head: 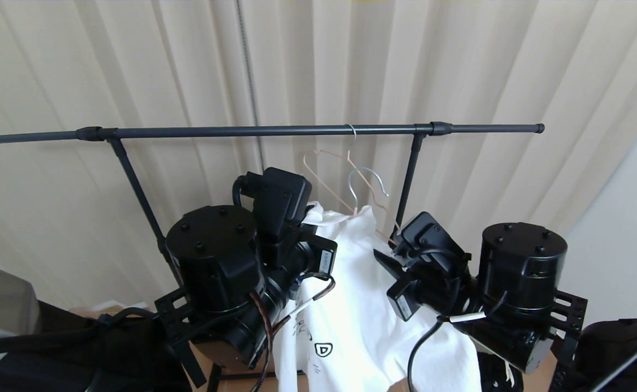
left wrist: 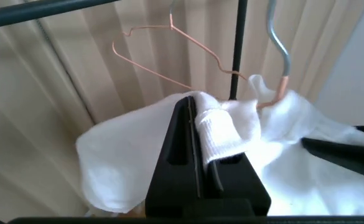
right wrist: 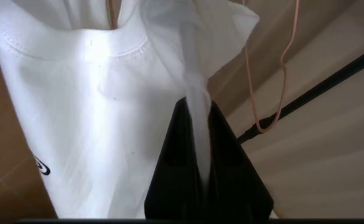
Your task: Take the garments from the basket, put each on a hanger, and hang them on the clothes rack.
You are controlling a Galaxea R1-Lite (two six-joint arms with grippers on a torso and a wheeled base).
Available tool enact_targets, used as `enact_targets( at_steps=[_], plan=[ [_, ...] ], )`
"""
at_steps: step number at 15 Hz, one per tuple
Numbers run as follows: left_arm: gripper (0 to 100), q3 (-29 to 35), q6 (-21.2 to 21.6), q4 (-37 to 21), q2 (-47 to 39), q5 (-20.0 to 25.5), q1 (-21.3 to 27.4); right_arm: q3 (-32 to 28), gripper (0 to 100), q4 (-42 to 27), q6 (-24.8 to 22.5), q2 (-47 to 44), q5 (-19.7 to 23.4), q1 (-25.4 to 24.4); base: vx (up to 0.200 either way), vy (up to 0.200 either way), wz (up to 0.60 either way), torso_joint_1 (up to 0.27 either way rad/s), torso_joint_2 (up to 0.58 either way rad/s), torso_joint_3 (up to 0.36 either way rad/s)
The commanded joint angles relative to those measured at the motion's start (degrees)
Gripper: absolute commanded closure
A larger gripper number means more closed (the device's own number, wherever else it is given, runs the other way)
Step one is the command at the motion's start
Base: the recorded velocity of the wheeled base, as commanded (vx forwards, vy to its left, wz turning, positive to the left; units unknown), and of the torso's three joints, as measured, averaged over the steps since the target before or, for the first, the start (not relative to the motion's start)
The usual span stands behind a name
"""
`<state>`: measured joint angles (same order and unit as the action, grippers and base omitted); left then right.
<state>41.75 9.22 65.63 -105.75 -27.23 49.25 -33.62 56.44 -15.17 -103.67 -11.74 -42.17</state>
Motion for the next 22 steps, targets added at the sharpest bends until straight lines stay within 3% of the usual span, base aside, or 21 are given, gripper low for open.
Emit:
enact_targets(
  at_steps=[1, 17, 18, 22],
  plan=[
    [100, 0.0, -0.3, 0.0, 0.5, 0.0, 0.2, 0.2, 100, 4.9, 1.8, -4.5, 0.1, -0.2, 0.0, 0.0, 0.0, 0.0, 0.0, 0.0],
    [100, -3.6, -0.2, 0.8, -1.1, 0.3, -0.6, 1.5, 100, 18.0, 2.9, -2.8, 0.5, -0.3, 0.0, 0.0, 0.0, 0.0, 0.0, 0.0],
    [0, -3.5, -0.3, 0.9, -1.6, 0.3, -0.6, 1.5, 100, 18.0, 2.9, -2.2, 0.5, -0.7, 0.0, 0.0, 0.0, 0.0, 0.0, 0.0],
    [0, -5.4, -0.6, 3.8, -0.9, 0.3, -0.8, 1.6, 100, 18.0, 3.0, -1.5, 1.5, -0.7, 0.0, 0.0, 0.0, 0.0, 0.0, 0.0]
  ],
)
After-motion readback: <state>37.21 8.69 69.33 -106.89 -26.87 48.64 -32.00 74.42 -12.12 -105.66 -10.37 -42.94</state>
